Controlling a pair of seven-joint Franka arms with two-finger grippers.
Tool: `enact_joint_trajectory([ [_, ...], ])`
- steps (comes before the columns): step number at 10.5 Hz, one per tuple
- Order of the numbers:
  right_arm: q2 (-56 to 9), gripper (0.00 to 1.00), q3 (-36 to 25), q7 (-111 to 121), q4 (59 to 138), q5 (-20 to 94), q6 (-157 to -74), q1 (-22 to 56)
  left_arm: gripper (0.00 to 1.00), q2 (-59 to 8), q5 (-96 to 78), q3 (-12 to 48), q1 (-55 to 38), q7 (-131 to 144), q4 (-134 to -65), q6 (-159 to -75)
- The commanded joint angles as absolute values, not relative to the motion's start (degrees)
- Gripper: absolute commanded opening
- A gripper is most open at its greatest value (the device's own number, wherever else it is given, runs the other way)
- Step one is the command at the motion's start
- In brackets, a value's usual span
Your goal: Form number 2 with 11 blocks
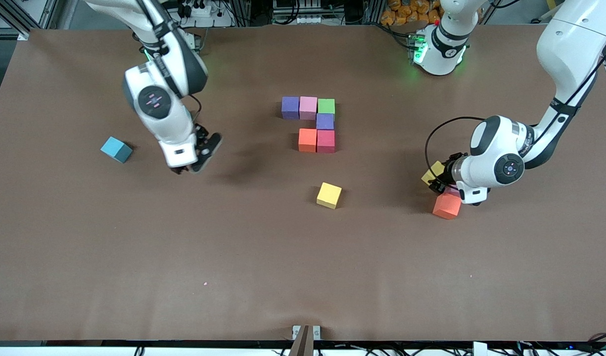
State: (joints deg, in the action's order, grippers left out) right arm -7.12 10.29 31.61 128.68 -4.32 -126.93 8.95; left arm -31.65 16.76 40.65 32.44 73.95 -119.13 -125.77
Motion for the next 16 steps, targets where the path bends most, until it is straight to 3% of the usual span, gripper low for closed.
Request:
enact_joint_trajectory([
  [1, -5.45, 1.0, 10.99, 27.28, 133.23, 0.96, -127.44, 3.88, 0.03, -31.65, 17.23, 40.87, 32.26, 73.56, -118.04, -125.42],
  [3, -5.1, 1.0, 10.99, 13.95, 135.44, 1.41, -126.04, 3.86, 0.02, -31.12, 17.14, 41.83, 32.08, 74.35, -116.64, -123.5],
  [8, -4.92, 1.0, 10.81, 14.24, 138.06, -0.7, -132.26, -0.96, 0.0, -30.23, 16.53, 49.91, 28.76, 88.11, -112.34, -119.18],
  [11, 4.1, 1.0, 10.99, 15.38, 145.97, -0.7, -136.4, -2.46, 0.0, -32.07, 16.08, 49.92, 18.48, 101.66, -106.72, -119.18],
  [13, 6.58, 1.0, 10.9, 18.17, 148.35, -0.7, -137.63, -2.81, 0.0, -32.6, 16.08, 49.83, 14.26, 106.15, -104.25, -119.18],
  [16, 11.86, 1.0, 10.9, 21.97, 158.97, -0.62, -152.98, -3.78, 0.0, -34.71, 16.08, 49.66, 7.4, 114.32, -99.76, -119.18],
])
